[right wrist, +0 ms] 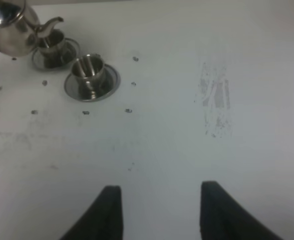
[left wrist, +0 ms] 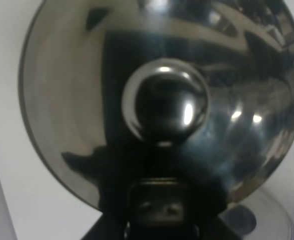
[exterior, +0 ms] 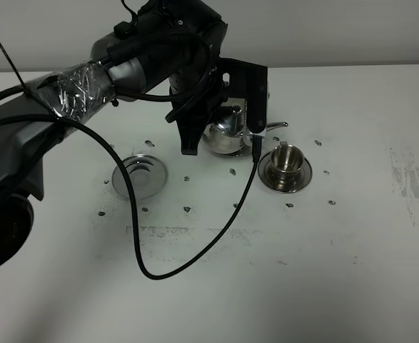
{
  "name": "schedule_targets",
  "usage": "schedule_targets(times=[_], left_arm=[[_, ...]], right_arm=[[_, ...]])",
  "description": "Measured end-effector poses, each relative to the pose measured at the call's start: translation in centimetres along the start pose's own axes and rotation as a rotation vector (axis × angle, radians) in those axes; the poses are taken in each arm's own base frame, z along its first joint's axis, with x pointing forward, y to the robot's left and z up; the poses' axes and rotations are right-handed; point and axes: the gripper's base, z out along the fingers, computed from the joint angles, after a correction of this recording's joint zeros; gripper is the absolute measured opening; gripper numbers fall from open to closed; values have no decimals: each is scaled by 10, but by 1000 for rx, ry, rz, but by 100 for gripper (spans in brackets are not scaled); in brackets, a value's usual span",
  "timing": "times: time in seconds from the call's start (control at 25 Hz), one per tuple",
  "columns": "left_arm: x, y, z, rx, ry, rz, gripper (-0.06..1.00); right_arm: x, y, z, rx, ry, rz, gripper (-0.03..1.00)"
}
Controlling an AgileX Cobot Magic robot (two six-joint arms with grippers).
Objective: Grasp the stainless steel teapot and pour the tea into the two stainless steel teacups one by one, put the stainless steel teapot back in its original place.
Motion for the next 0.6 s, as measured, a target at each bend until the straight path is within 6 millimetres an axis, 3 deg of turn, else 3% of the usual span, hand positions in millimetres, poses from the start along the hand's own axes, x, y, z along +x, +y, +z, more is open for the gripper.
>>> schedule_targets(times=[0.32,0.6], left_arm=[[-7,-4,-5,-31,46,53,18],[-11,-7,14,-17,94,87,18]], right_arm=[[0,0,0,0,0,0,35],[0,0,0,0,0,0,35]])
